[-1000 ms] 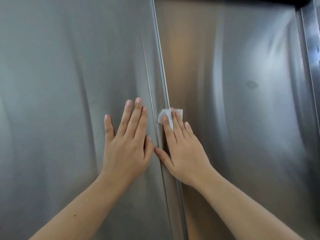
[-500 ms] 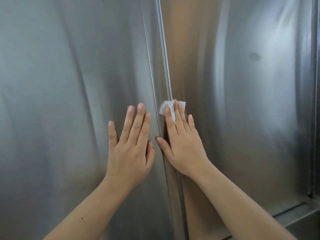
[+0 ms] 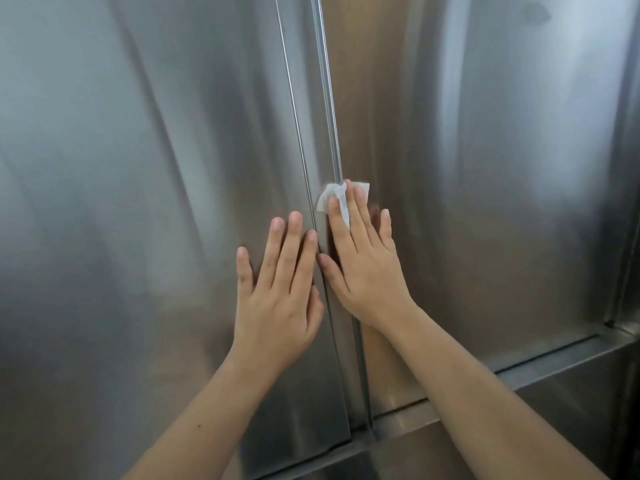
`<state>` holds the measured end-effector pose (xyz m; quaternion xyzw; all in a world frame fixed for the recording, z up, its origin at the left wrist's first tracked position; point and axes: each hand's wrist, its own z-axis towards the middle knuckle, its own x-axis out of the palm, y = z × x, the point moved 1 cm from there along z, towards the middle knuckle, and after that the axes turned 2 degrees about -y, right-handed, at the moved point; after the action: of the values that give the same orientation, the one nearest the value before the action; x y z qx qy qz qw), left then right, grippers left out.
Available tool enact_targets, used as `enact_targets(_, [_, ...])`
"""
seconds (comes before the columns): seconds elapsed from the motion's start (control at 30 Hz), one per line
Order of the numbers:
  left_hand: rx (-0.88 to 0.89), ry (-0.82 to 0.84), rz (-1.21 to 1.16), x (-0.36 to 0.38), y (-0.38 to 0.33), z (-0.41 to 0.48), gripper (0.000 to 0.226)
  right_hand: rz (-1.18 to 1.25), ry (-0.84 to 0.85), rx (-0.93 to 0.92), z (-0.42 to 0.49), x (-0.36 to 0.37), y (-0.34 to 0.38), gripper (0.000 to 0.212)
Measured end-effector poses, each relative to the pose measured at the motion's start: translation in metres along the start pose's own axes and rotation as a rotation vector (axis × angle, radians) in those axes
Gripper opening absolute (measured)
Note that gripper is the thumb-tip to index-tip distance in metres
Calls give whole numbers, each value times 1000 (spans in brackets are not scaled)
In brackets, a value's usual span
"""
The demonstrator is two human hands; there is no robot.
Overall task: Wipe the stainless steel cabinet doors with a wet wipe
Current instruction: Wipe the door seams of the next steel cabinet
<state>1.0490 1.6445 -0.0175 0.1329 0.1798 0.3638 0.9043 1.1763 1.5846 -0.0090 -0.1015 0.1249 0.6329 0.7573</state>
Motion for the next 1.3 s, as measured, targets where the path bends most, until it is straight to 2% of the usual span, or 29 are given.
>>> enact_targets(0.23, [-24, 106, -36, -3, -11, -23, 59, -25, 147, 15, -89, 14, 3, 58])
enact_targets(0.57, [-64, 148, -84, -3, -27, -48, 57, 2, 143, 22, -72, 12, 1, 56])
enact_targets(0.83, [-67, 260, -77, -2, -42, -78, 60, 15, 326, 91, -170, 31, 6, 54])
enact_targets(1.17, [-86, 338, -123, -2, -52, -103, 62, 27, 253, 69, -152, 30, 1, 57])
enact_targets(1.3, [-84, 382, -132, -2, -56, -117, 62, 15, 329, 85, -197, 34, 6, 58])
